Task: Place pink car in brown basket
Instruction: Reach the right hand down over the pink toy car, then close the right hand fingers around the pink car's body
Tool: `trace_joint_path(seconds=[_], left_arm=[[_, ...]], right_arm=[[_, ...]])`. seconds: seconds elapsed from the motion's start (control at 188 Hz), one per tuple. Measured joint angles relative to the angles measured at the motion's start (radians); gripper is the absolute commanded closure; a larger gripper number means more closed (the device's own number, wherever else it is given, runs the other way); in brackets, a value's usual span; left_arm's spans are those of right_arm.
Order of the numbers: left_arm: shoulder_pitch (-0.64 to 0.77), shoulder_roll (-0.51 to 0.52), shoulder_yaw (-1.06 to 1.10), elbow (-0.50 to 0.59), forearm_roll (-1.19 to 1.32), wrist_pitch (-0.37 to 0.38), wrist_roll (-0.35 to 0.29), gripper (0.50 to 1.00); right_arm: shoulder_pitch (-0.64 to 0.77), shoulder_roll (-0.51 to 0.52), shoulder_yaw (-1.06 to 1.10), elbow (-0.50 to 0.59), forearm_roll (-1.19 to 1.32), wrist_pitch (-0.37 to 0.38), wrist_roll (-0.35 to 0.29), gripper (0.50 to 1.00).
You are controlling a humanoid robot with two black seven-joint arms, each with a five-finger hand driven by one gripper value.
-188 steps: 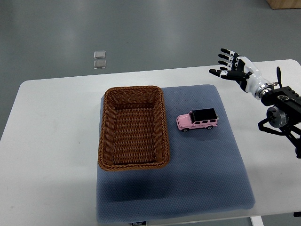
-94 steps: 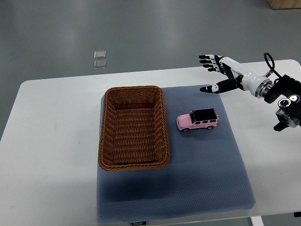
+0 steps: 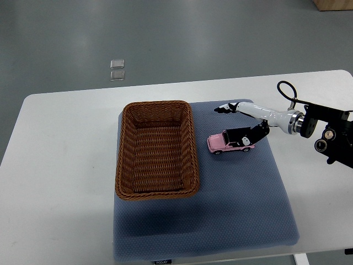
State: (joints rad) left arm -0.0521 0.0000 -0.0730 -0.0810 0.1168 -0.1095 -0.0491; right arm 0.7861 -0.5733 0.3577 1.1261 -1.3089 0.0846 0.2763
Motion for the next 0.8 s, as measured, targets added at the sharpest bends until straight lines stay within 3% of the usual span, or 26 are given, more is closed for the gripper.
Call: trace_joint_path(seconds=[0.33, 0.463, 0.665, 0.713, 0.799], left_arm=[[0.001, 0.0, 0.001, 0.0, 0.0, 0.0, 0.0, 0.5], [0.002, 0.0, 0.001, -0.001, 0.0, 0.0, 0.0, 0.5], [0.001, 0.0, 0.001, -0.007, 0.0, 0.0, 0.0, 0.5], [0.0, 0.0, 0.001, -0.008, 0.0, 0.0, 0.0, 0.5], [0.0, 0.0, 0.001, -0.008, 0.001, 0.0, 0.0, 0.5]], right_arm=[[0.004, 0.006, -0.063, -0.005, -0.041, -0.028, -0.002, 0.603], [0.005, 0.006, -0.1, -0.016, -0.06, -0.059, -0.009, 0.64], [0.005, 0.006, -0.111, -0.037, -0.078, -0.081, -0.032, 0.767], [0.005, 0.006, -0.112, -0.039, -0.08, -0.084, -0.039, 0.838], [0.005, 0.01, -0.112, -0.042, -0.088, -0.088, -0.049, 0.918]])
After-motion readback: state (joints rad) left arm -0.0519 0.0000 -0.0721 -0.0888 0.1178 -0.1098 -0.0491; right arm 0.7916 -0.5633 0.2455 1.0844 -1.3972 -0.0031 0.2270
